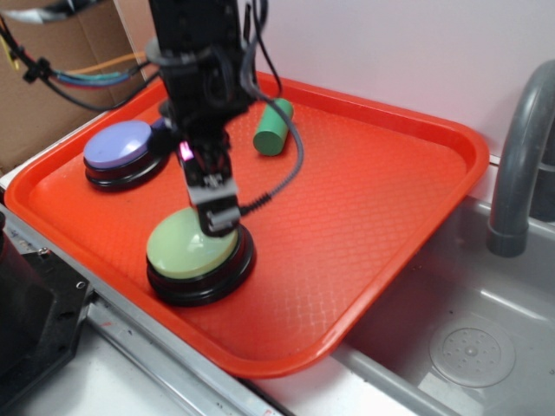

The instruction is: Push the green button.

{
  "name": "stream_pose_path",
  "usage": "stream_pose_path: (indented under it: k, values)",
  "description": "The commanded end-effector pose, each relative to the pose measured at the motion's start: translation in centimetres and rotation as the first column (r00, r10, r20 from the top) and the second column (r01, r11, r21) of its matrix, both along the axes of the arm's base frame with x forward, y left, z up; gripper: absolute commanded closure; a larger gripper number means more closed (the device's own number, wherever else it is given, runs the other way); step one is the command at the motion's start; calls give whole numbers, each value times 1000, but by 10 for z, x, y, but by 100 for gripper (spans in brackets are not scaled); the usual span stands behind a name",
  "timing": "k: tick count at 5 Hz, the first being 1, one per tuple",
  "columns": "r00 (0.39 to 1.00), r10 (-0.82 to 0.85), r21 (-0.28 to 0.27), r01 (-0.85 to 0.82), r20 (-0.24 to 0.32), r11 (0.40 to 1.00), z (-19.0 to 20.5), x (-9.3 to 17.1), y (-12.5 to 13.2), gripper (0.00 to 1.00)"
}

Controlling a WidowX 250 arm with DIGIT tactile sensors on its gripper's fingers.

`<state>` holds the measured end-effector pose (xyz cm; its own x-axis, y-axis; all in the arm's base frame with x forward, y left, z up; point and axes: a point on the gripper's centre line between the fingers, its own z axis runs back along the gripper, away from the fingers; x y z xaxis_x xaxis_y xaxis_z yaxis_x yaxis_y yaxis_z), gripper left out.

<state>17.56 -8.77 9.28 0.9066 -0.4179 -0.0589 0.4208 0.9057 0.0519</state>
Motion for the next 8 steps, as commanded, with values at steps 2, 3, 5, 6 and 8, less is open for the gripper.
stream_pose_path:
  k: [2, 3, 5, 6, 8]
  values:
    - [998, 61, -18, -61, 8, 998, 31, -2, 16, 0]
    - [994, 103, -46, -101, 38, 994, 34, 0, 26, 0]
    - [985, 166, -40, -164, 49, 986, 51, -9, 31, 0]
    - [979, 199, -28, -198, 37, 980, 63, -14, 30, 0]
    - [982, 185, -26, -185, 23, 982, 71, -17, 26, 0]
